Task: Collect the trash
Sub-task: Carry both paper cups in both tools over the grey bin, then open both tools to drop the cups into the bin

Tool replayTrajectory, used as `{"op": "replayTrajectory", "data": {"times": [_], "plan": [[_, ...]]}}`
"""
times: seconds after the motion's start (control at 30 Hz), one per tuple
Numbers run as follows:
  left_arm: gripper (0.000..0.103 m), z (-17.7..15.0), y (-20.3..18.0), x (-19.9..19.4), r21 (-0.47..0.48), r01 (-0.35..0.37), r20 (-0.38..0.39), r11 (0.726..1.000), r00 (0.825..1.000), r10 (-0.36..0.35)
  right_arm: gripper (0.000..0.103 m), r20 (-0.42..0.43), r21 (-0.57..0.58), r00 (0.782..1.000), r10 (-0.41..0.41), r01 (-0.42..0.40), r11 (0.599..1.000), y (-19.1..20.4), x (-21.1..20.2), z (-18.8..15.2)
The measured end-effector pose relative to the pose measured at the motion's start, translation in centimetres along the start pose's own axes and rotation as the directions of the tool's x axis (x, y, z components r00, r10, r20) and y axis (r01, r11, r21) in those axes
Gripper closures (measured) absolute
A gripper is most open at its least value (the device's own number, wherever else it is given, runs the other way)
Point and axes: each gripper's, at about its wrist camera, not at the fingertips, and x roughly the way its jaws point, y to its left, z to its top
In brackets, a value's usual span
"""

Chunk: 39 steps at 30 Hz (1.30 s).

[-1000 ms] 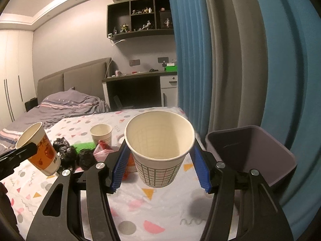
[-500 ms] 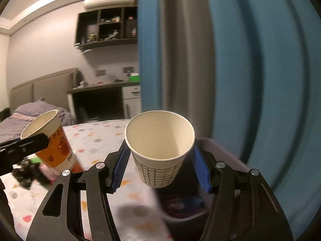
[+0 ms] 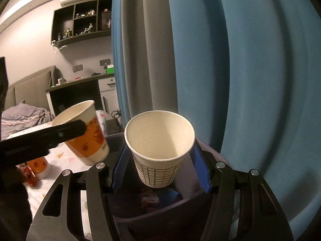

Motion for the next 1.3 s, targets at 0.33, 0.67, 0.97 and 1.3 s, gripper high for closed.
{"op": "replayTrajectory", "data": {"times": [0.33,0.67,0.97,1.3], "plan": [[0.043,-0.8,0.4,4.9,-0.067,0.06,-0.089,0.996,0.994,-0.065,0.044,-0.016,0.0,1.0,-0.01,0.01,1.0,-0.4,1.1,-0.6],[0.039,-1.5,1.1,6.6,-0.118,0.079,-0.136,0.99,0.986,-0.095,0.044,-0.047,0.0,0.999,-0.001,0.001,1.0,0.0,2.1,-1.1],[0.016,-1.3,2.6,4.7,-0.135,0.003,-0.093,0.991,0.996,-0.016,0.044,-0.084,-0.008,0.996,0.005,-0.005,1.0,0.1,3.0,-1.3],[0.007,-2.5,3.9,-3.3,-0.11,-0.197,0.011,0.974,0.98,0.199,0.042,-0.132,-0.025,0.991,0.021,-0.024,0.999,1.1,4.1,-2.1]]}}
